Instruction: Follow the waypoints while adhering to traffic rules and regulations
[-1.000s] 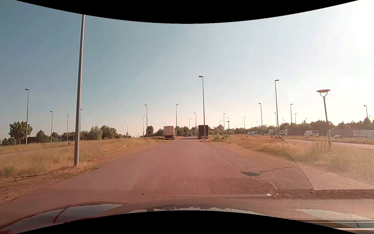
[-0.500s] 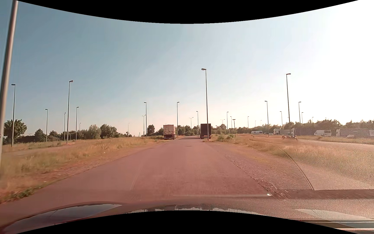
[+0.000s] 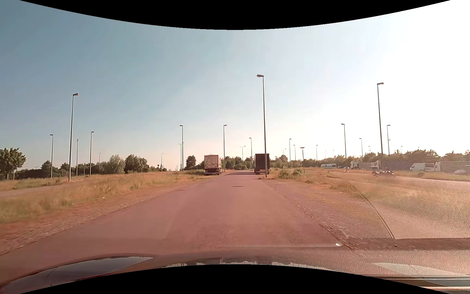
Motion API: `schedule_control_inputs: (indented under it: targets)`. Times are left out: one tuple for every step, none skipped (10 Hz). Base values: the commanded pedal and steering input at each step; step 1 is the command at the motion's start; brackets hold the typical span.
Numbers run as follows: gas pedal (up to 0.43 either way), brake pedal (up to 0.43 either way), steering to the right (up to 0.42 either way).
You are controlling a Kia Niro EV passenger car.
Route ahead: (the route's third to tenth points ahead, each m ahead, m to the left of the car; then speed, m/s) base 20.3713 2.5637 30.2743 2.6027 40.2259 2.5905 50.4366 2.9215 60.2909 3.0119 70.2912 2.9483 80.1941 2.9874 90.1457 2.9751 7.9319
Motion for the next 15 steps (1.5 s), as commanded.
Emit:
schedule_control_inputs:
  targets:
    - [0.11, 0.006, -0.015]
    - [0.087, 0.006, -0.015]
    - [0.079, 0.006, -0.015]
    - [0.028, 0.006, -0.016]
    - [0.0, 0.006, -0.016]
    - [0.0, 0.006, -0.016]
    - [0.0, 0.006, -0.016]
    - [0.0, 0.006, -0.016]
    - [0.0, 0.006, -0.016]
    - [0.0, 0.012, -0.016]
    - [0.0, 0.079, -0.015]
    - [0.0, 0.079, -0.015]
    - [0.0, 0.079, -0.015]
    - [0.0, 0.073, -0.014]
    - [0.0, 0.061, -0.015]
